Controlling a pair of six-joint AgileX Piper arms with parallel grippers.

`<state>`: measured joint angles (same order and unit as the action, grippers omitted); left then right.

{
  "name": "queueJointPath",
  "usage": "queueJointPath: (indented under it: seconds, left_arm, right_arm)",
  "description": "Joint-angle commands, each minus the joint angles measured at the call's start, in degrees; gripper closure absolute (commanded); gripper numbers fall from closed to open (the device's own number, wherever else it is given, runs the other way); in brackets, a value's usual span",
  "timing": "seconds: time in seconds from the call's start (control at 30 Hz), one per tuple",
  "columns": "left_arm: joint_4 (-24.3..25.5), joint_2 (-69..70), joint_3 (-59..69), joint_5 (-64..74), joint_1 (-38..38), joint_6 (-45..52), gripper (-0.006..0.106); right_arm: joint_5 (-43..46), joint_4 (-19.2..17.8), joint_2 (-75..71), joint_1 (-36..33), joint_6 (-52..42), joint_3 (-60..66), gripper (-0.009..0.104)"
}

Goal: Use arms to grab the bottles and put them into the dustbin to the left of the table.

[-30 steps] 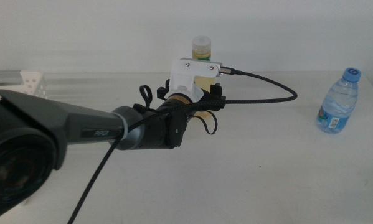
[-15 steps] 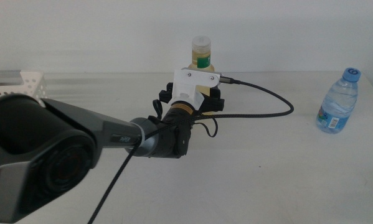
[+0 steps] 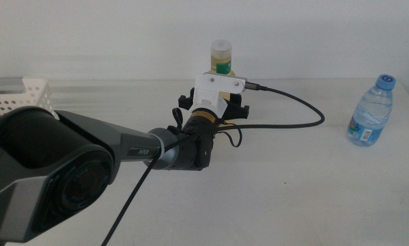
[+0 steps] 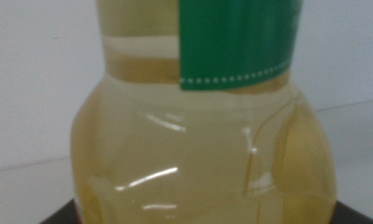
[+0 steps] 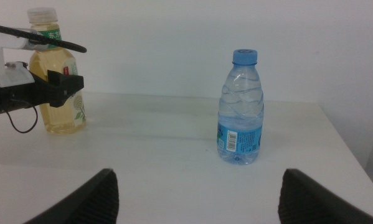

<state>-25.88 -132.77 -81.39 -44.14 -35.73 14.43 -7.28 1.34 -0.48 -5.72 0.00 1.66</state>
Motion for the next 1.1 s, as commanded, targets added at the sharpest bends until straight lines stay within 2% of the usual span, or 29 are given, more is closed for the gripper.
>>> queueJointPath:
  seconds: [0.0, 0.17, 0.33, 0.5, 0.73, 0.87, 0.97, 1.03, 1.07]
  left_arm:
    - [-0.1, 5.9, 0.0, -4.0, -0.7, 0.9, 0.106]
    - [-5.0, 14.6, 7.7, -3.9, -1.5, 6.8, 0.106]
    - [-4.4, 24.9, 16.2, 0.3, -1.5, 8.9, 0.106]
    - [-6.3, 37.0, 20.7, 9.9, -1.5, 16.5, 0.106]
    - [-16.8, 51.2, 20.9, 19.3, -1.5, 23.4, 0.106]
    - [-23.2, 56.4, 20.9, 24.5, -1.2, 32.7, 0.106]
    - [-26.2, 58.6, 20.9, 28.5, -1.3, 38.6, 0.106]
    - [-25.3, 59.7, 20.9, 31.4, -1.0, 38.8, 0.106]
    - [-23.3, 60.2, 20.9, 33.0, -1.0, 37.4, 0.106]
  right_arm:
    - [4.4, -0.3, -1.6, 0.3, -0.5, -0.5, 0.028]
    - [4.4, -0.3, -1.6, 0.3, -0.5, -0.5, 0.028]
    - [4.4, -0.3, -1.6, 0.3, -0.5, -0.5, 0.028]
    - [4.4, -0.3, -1.6, 0.3, -0.5, -0.5, 0.028]
    - [4.4, -0.3, -1.6, 0.3, -0.5, -0.5, 0.028]
    - [4.4, -0.3, -1.6, 0.3, -0.5, -0.5, 0.028]
    - [4.4, -0.3, -1.6, 0.3, -0.5, -0.5, 0.028]
    - [4.4, -0.3, -1.6, 0.3, -0.5, -0.5, 0.028]
    - [4.4, -0.3, -1.6, 0.3, -0.5, -0.5, 0.028]
